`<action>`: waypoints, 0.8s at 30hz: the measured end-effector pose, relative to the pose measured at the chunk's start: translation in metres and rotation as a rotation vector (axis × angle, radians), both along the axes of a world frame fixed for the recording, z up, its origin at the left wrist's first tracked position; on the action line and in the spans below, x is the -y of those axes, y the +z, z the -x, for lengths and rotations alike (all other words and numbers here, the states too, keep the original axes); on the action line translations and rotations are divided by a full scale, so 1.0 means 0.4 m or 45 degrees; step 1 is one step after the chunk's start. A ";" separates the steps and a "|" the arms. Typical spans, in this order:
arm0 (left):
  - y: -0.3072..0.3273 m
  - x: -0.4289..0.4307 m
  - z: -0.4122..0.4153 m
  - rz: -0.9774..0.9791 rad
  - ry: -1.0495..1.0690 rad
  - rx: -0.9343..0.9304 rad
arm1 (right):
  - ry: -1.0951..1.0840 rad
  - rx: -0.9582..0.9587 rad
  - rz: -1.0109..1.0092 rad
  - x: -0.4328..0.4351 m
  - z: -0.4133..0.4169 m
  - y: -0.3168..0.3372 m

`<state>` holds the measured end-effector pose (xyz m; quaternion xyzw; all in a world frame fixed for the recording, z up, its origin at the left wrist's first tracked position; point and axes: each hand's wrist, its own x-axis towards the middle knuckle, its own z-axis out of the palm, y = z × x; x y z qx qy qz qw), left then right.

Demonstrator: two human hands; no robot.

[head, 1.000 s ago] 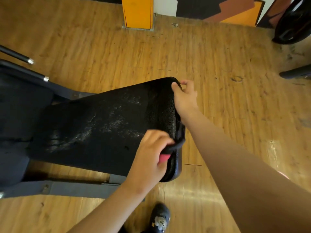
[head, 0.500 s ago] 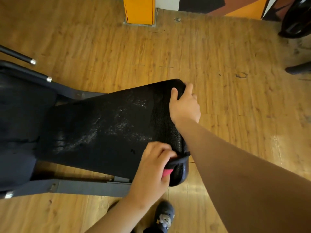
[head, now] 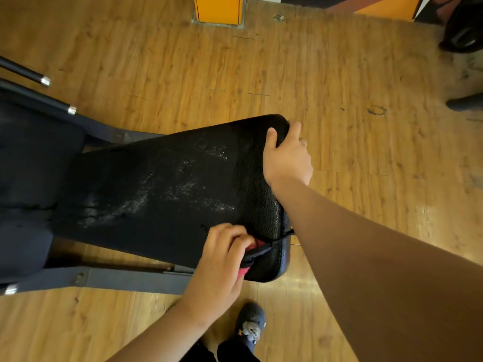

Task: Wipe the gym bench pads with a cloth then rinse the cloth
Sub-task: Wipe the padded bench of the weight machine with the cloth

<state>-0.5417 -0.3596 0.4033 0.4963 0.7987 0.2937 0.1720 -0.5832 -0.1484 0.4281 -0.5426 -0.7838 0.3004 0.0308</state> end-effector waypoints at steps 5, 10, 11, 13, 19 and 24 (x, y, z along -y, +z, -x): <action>-0.031 -0.020 0.116 -0.033 -0.347 -0.296 | 0.011 0.019 -0.016 0.000 -0.001 -0.003; -0.045 -0.045 0.128 -0.006 0.243 -0.052 | 0.007 0.012 -0.021 -0.003 0.002 -0.008; -0.041 -0.046 0.104 -0.032 0.274 -0.029 | 0.007 0.017 -0.019 -0.001 0.001 -0.008; -0.030 -0.035 0.050 -0.076 0.194 -0.050 | 0.009 0.021 -0.016 0.000 0.001 -0.010; -0.062 -0.029 0.150 -0.069 -0.271 -0.291 | 0.018 0.014 -0.024 -0.002 0.000 -0.012; -0.073 -0.035 0.153 -0.019 -0.090 -0.206 | 0.004 0.012 -0.040 -0.002 0.002 -0.008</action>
